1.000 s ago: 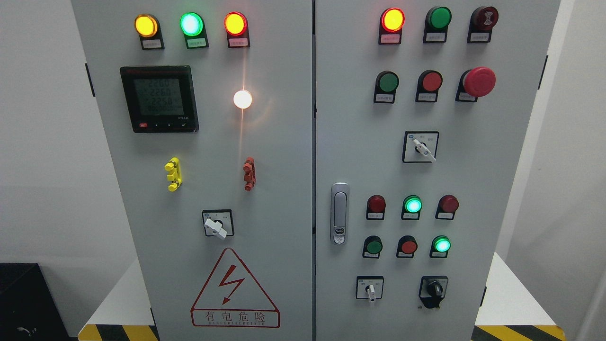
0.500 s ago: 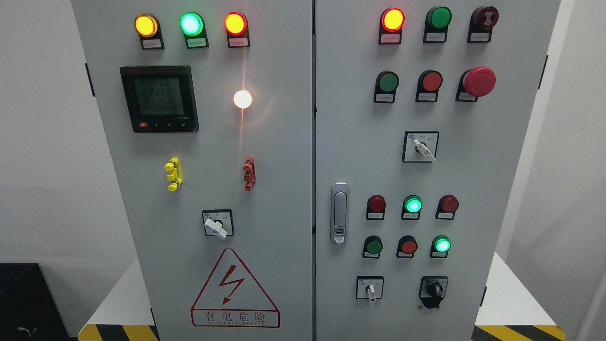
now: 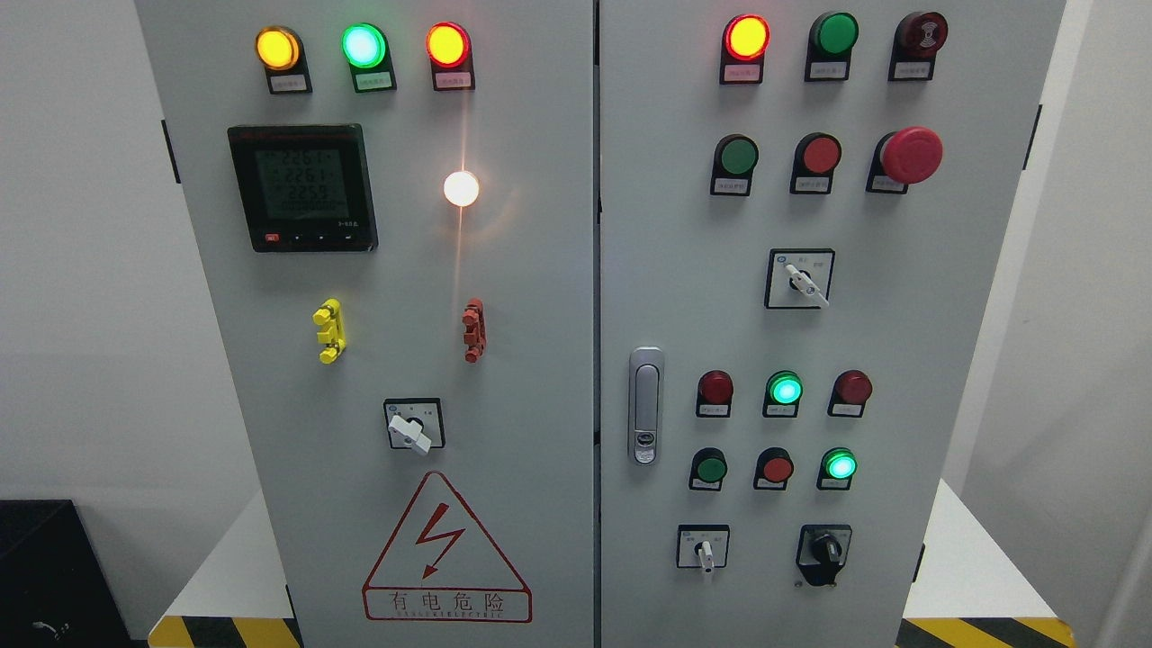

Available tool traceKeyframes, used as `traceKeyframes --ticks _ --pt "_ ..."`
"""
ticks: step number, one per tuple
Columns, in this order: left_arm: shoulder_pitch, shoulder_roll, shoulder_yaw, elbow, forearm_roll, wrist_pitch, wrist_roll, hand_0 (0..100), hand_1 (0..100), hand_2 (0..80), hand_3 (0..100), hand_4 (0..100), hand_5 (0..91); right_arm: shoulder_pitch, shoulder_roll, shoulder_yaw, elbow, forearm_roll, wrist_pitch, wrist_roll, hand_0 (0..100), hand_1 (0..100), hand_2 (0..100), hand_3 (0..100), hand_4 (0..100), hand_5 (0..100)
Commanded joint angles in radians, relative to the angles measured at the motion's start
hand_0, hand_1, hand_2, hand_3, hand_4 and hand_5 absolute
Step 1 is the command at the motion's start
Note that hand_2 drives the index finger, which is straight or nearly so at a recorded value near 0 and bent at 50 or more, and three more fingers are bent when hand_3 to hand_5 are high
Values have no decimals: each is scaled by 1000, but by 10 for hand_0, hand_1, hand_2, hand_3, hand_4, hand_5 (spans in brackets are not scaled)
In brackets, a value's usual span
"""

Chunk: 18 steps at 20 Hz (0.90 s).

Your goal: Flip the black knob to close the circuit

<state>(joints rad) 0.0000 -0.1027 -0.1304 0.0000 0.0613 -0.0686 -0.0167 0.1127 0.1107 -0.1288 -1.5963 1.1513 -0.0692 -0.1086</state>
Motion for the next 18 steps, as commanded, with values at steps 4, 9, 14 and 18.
traceKeyframes --ticks 4,9,14,18 --pt "22 0 0 -23 0 0 0 120 556 0 0 0 0 -50 1 17 -145 47 92 53 0 28 880 1000 916 964" --pt "22 0 0 -23 0 0 0 120 556 0 0 0 0 -90 1 31 -149 67 172 81 0 37 880 1000 916 966" --pt "22 0 0 -23 0 0 0 120 556 0 0 0 0 -130 1 57 -157 83 244 119 0 48 881 1000 916 966" --pt "22 0 0 -23 0 0 0 120 556 0 0 0 0 -160 0 72 -156 100 281 145 0 53 883 1000 916 966"
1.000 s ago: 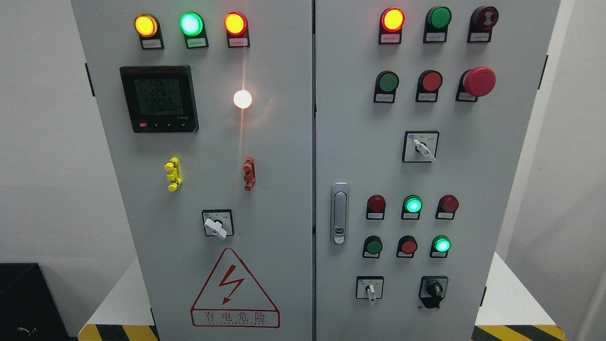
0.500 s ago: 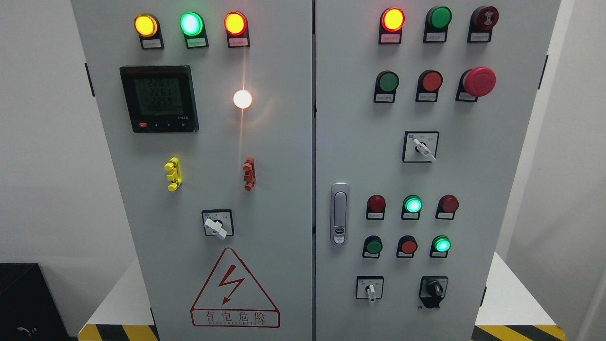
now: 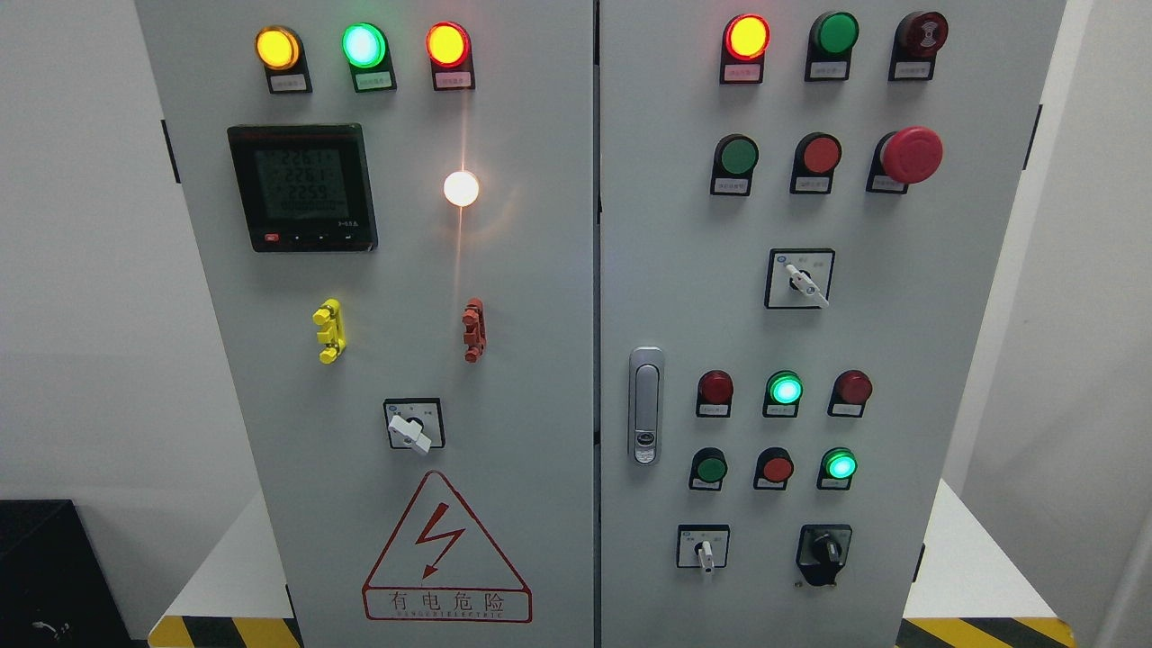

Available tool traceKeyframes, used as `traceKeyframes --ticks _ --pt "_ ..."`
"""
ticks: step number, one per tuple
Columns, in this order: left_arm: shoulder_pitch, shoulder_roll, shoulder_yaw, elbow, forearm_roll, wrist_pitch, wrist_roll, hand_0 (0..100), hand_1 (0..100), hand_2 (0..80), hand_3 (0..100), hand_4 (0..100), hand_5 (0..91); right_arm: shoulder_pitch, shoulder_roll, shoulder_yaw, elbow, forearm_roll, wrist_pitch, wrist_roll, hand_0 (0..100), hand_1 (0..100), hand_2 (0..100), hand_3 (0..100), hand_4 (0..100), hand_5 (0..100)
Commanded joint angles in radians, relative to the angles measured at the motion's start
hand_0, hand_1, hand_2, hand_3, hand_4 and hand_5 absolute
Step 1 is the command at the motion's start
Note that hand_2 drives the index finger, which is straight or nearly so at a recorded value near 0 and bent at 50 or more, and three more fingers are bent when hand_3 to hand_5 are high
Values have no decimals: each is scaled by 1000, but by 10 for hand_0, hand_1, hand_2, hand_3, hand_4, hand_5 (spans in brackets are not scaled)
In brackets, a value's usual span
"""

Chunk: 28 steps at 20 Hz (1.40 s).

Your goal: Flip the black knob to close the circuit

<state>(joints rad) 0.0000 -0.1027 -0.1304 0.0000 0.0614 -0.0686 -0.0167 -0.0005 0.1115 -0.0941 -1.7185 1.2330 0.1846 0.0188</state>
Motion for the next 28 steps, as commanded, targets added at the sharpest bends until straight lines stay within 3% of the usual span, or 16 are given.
traceKeyframes --ticks 1,7,14,16,28 --pt "21 0 0 -23 0 0 0 120 556 0 0 0 0 -62 -1 40 -30 19 39 26 0 54 882 1000 916 966" --pt "21 1 0 -23 0 0 0 120 556 0 0 0 0 -116 -7 47 -27 39 85 69 0 57 881 1000 916 967" --pt "21 0 0 -23 0 0 0 120 556 0 0 0 0 -151 -7 47 0 65 99 85 0 60 881 1000 916 966" --pt "21 0 0 -23 0 0 0 120 556 0 0 0 0 -164 -9 45 8 65 101 107 0 60 879 1000 916 966" --pt "21 1 0 -23 0 0 0 120 556 0 0 0 0 -207 -10 33 30 66 113 125 0 62 877 1000 916 963"
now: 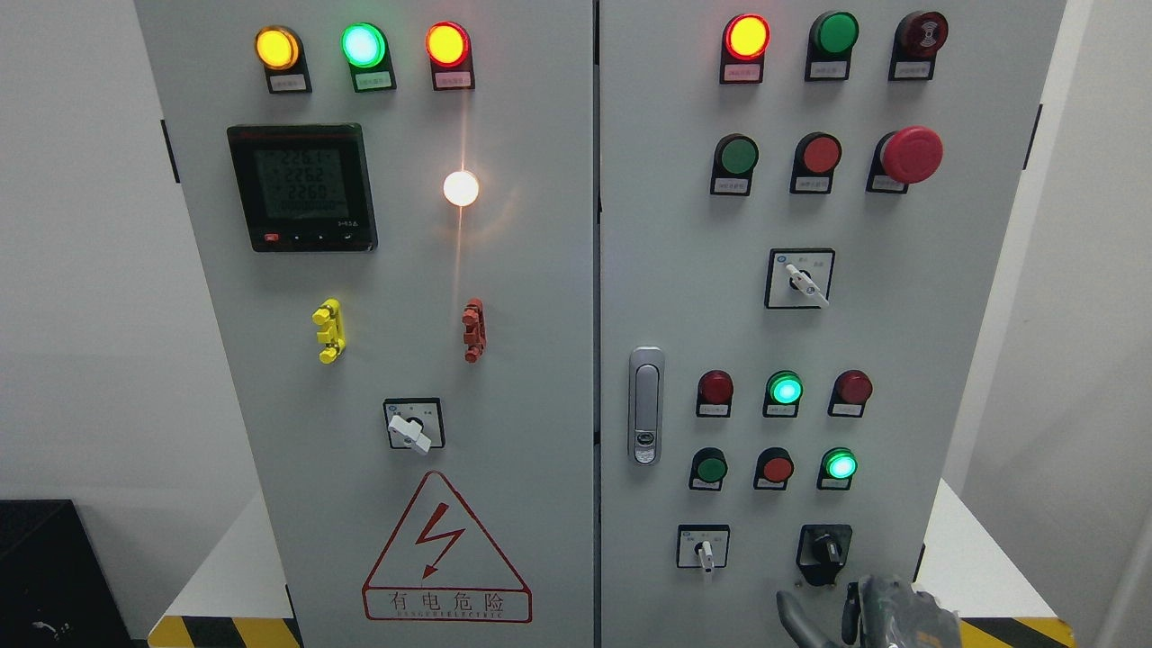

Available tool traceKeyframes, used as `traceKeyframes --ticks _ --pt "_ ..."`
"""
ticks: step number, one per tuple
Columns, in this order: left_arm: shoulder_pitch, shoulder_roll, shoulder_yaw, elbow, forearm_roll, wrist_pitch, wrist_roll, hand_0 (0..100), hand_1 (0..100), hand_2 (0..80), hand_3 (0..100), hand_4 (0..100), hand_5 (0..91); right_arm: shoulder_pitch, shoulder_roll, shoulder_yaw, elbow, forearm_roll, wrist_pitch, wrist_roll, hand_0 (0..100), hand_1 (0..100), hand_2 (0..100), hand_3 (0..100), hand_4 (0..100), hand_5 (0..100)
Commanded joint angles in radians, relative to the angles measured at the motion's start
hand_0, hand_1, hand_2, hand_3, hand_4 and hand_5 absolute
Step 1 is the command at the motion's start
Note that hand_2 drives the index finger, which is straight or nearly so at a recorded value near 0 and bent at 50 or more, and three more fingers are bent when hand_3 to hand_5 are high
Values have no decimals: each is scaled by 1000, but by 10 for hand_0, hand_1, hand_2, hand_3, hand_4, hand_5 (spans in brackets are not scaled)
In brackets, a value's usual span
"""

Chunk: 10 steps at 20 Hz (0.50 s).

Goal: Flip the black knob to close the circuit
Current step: 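Reach the right hand up to the black rotary knob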

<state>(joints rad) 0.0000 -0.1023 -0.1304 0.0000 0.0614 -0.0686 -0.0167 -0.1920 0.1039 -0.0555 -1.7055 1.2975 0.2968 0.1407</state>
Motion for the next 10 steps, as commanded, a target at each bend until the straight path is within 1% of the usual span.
traceKeyframes --ticks 1,10 --pt "21 0 0 -23 0 0 0 120 556 0 0 0 0 -15 -4 -7 17 3 1 5 0 62 877 1000 916 963" --pt "21 1 0 -23 0 0 0 120 556 0 0 0 0 -33 -6 -41 21 3 1 8 0 63 876 1000 914 962"
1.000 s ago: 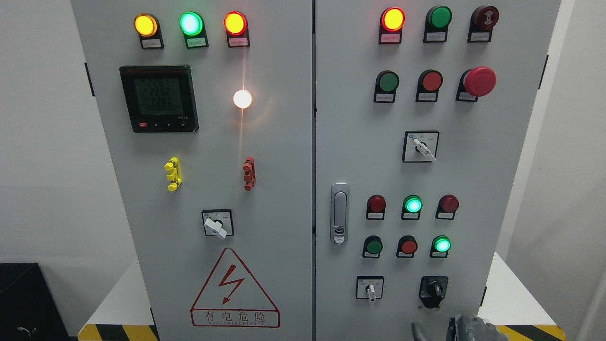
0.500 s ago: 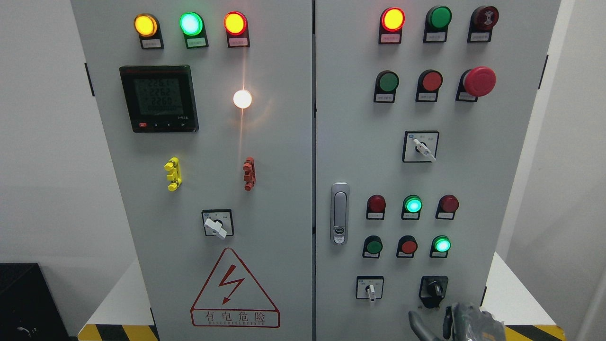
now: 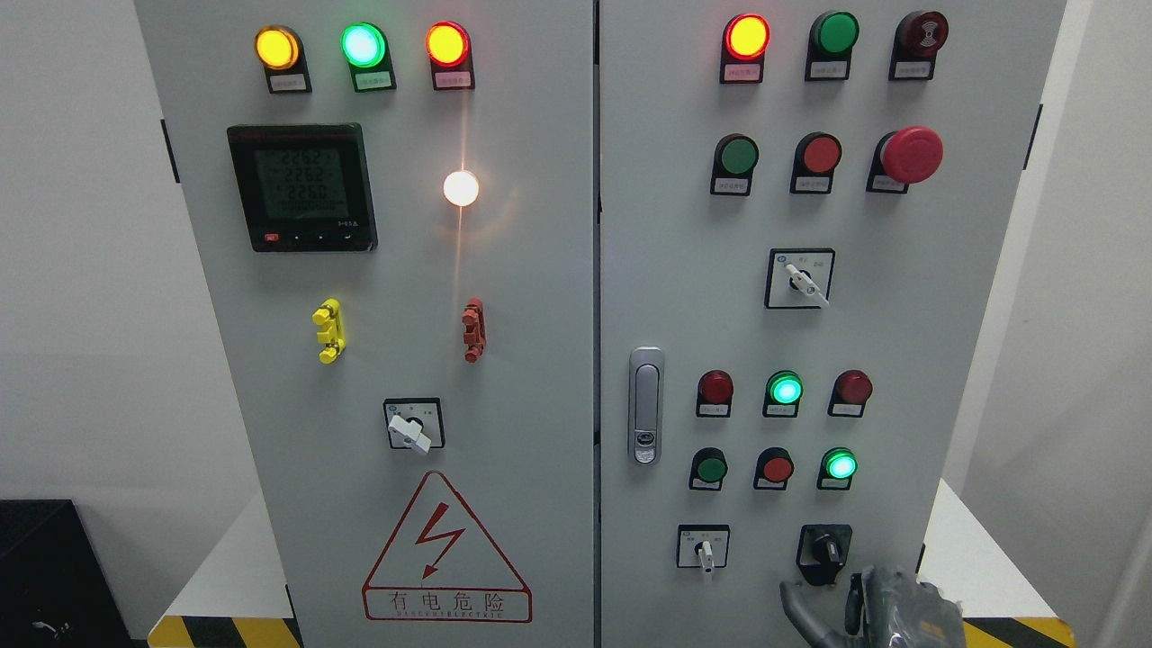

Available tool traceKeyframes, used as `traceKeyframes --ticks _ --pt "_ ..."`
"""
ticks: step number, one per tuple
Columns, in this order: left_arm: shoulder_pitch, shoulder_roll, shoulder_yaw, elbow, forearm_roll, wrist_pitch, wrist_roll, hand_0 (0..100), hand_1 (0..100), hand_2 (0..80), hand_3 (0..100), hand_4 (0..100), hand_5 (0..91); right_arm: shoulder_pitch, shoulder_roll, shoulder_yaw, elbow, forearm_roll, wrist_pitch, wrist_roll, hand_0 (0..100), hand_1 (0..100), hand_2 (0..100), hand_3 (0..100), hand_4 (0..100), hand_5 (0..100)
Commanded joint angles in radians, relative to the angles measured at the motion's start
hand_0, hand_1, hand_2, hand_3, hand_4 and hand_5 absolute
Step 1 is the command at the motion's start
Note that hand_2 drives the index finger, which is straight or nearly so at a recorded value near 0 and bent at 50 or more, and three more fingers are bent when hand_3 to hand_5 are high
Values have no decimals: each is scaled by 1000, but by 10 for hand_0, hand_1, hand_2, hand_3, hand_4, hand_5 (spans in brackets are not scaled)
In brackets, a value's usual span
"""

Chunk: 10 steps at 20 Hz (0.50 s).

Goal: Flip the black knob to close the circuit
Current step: 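Reach the right hand up to the black rotary knob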

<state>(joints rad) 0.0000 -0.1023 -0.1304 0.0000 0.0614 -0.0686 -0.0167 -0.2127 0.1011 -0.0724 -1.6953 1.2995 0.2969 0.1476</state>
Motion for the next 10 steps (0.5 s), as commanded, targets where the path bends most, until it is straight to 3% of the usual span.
traceKeyframes --ticks 1,10 --pt "21 0 0 -23 0 0 0 120 556 0 0 0 0 -17 -3 -30 14 1 1 -2 0 63 876 1000 914 962" --pt "21 0 0 -23 0 0 0 120 556 0 0 0 0 -28 -11 -58 36 7 1 -2 0 64 874 1000 914 962"
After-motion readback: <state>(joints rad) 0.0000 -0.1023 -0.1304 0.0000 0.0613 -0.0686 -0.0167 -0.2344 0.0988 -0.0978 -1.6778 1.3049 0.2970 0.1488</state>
